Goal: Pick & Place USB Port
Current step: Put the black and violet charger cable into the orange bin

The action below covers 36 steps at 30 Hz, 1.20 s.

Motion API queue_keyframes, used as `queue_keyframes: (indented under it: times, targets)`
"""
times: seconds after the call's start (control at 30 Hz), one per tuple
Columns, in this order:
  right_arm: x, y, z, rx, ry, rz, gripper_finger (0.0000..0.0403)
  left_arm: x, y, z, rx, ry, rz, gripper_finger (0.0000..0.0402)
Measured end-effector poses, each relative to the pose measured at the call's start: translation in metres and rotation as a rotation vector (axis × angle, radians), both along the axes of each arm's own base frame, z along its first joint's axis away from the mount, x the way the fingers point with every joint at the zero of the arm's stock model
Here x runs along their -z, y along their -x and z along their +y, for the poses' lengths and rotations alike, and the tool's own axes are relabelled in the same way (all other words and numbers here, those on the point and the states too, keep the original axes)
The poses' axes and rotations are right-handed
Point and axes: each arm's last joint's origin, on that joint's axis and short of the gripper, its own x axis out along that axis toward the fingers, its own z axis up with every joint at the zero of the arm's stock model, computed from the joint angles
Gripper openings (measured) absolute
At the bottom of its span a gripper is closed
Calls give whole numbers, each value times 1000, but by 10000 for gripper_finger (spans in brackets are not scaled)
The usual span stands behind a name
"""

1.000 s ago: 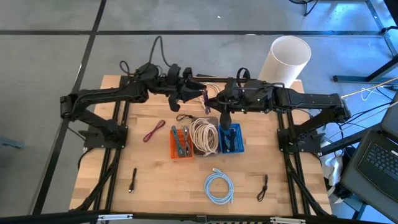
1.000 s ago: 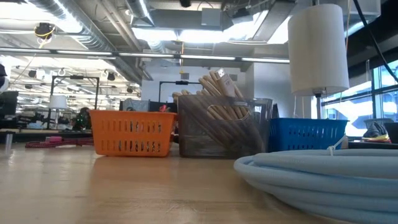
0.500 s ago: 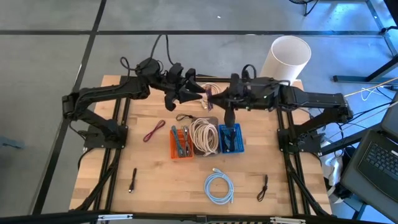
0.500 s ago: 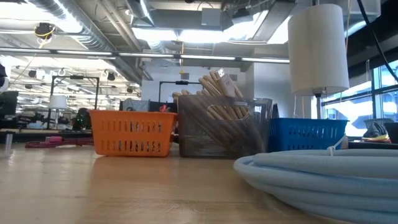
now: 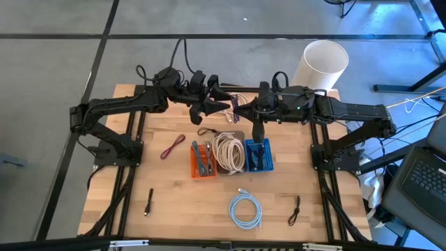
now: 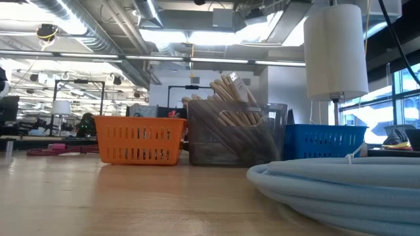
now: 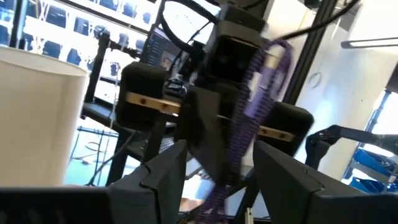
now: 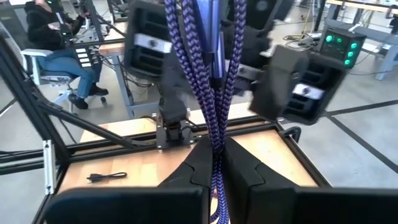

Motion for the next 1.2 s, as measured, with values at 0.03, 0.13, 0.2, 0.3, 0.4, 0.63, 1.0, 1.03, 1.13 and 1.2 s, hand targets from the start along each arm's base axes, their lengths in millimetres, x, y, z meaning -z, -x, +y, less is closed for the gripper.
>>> queue_keyframes:
  times: [0.03, 0.13, 0.2, 0.3, 0.4, 0.63, 1.0, 1.03, 1.13, 1.2]
  targets:
    - [0, 0, -1, 3, 0, 0, 16, 0, 0, -1, 3, 0, 0, 181]
    - [0, 0, -3, 8, 0, 0, 15, 0, -1, -2, 11, -2, -3, 186]
    - [0, 0, -4, 8, -1, 1, 15, 0, -1, -3, 11, -1, -3, 187]
    - [0, 0, -6, 9, -4, 0, 15, 0, -1, -4, -3, -12, -8, 187]
    - [0, 0, -5, 3, -8, -2, 15, 0, -2, -5, -23, -8, -10, 187]
    - [-4, -1, -5, -12, -29, -48, 15, -1, -2, -4, -70, -45, -23, 187]
    - [4, -13, -4, -19, -36, -27, 15, -1, -2, -4, -86, -47, -34, 187]
    - [5, -14, -4, -22, -37, -26, 15, -1, -2, -4, -81, -46, -34, 187]
    - [6, -14, -4, -25, -37, -20, 15, -1, -2, -4, -74, -43, -32, 187]
    - [6, -14, -4, -25, -37, -21, 15, -1, -2, -4, -71, -44, -31, 183]
